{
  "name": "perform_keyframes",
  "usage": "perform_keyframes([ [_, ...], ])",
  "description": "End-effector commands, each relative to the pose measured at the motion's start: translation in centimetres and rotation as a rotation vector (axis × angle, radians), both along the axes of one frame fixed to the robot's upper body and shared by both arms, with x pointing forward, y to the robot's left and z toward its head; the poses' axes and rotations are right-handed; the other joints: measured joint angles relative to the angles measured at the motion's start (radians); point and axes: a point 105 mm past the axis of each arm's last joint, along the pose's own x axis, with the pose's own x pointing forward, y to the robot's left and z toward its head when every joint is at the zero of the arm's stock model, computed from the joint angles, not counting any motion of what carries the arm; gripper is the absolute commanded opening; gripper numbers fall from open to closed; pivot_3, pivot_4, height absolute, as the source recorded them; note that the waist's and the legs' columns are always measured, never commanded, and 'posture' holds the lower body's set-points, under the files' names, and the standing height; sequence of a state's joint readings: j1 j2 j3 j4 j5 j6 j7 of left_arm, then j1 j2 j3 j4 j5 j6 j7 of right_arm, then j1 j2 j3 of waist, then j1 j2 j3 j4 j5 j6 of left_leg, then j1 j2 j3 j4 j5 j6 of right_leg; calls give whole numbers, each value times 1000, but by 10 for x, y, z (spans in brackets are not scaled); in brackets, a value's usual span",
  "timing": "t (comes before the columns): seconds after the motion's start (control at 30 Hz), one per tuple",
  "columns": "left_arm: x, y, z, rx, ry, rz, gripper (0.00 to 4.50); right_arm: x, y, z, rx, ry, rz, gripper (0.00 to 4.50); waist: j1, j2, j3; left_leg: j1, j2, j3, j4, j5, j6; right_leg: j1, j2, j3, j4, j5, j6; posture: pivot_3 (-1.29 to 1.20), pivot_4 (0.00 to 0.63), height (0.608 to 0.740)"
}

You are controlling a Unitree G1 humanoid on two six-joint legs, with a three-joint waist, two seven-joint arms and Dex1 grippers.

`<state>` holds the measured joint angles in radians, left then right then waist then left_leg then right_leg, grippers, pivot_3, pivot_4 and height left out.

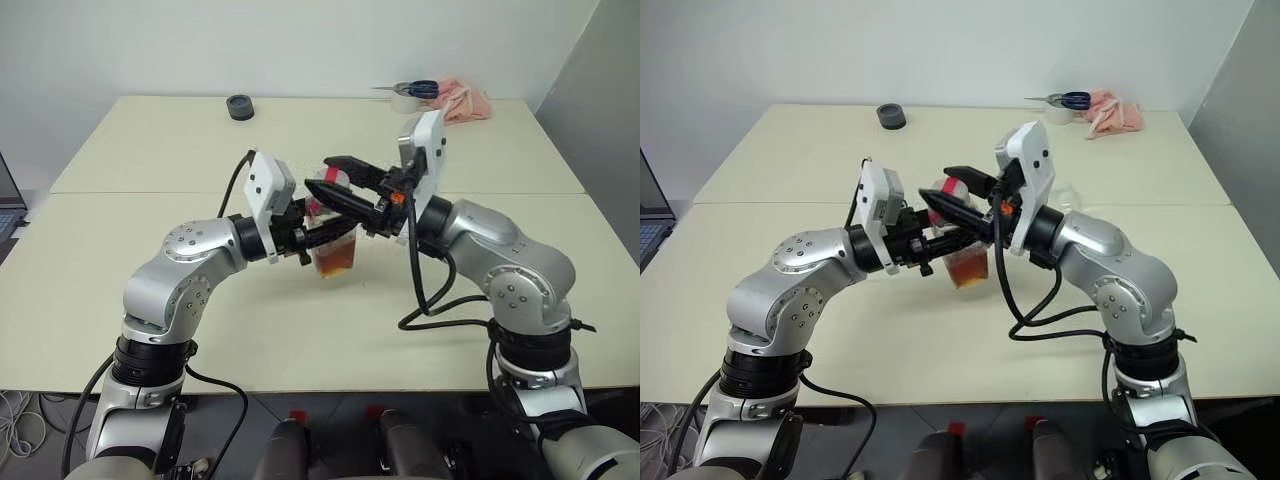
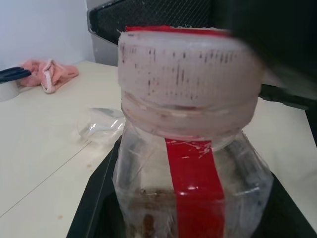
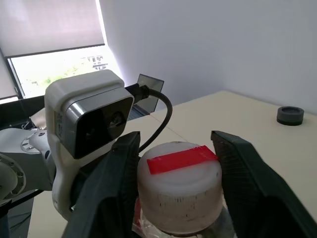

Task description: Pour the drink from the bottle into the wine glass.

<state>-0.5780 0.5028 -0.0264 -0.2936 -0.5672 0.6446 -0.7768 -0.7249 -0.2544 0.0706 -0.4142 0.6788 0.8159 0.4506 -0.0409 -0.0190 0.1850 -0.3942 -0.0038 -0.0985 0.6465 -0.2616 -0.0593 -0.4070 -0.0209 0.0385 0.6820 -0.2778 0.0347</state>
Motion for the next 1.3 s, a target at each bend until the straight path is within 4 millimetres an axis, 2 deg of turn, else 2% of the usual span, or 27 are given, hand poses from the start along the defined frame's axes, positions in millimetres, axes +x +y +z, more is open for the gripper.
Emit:
perform_keyframes([
  [0.03, -7, -2, 15, -12, -72, -22, 1823, -10, 2, 9, 12, -53, 55, 1826, 0, 0, 0, 0, 0, 0, 0, 0, 0, 0, 0, 0, 0, 0, 0, 0, 150, 740],
  [0.13, -15, -4, 18, -14, -67, -71, 1823, -12, 1, 10, 12, -48, 120, 1826, 0, 0, 0, 0, 0, 0, 0, 0, 0, 0, 0, 0, 0, 0, 0, 0, 150, 740],
  [0.27, -53, -7, 20, -6, 21, -293, 1823, -33, 3, 15, -57, -101, 434, 1826, -8, 0, 0, 0, 0, 1, 0, 0, 0, 0, 0, 0, 0, 0, 0, 0, 150, 740],
  [0.43, -68, -1, 32, 3, 92, -391, 1823, -52, -2, 18, -136, -86, 712, 1826, -11, 0, 0, 1, 0, 0, 0, 0, 0, 1, 0, -1, 0, 0, 0, 0, 150, 740],
  [0.57, -58, 6, 40, 21, 61, -344, 1823, -44, -7, 23, -149, -97, 680, 1826, -11, 0, 0, 1, 0, -1, 1, 0, 0, 1, 0, -1, 0, 0, 0, 0, 150, 740],
  [0.83, -54, 11, 33, 32, 59, -314, 1823, -43, -18, 17, -155, -53, 660, 4455, -9, 0, 0, 1, 0, 0, 0, 0, 0, 1, 0, 0, -1, 0, 0, 0, 150, 740],
  [1.0, -52, 12, 33, 32, 57, -307, 1823, -45, -20, 14, -142, -24, 641, 4455, -8, 0, 0, 1, 0, 0, 0, 0, 0, 1, 0, 0, -1, 0, 0, 0, 150, 740],
  [1.3, -54, 10, 30, 32, 58, -309, 1823, -31, -14, 22, -99, -57, 558, 4455, -9, 0, 0, 1, 0, 0, 0, 0, 0, 1, 0, 0, 0, 0, 0, 0, 150, 740],
])
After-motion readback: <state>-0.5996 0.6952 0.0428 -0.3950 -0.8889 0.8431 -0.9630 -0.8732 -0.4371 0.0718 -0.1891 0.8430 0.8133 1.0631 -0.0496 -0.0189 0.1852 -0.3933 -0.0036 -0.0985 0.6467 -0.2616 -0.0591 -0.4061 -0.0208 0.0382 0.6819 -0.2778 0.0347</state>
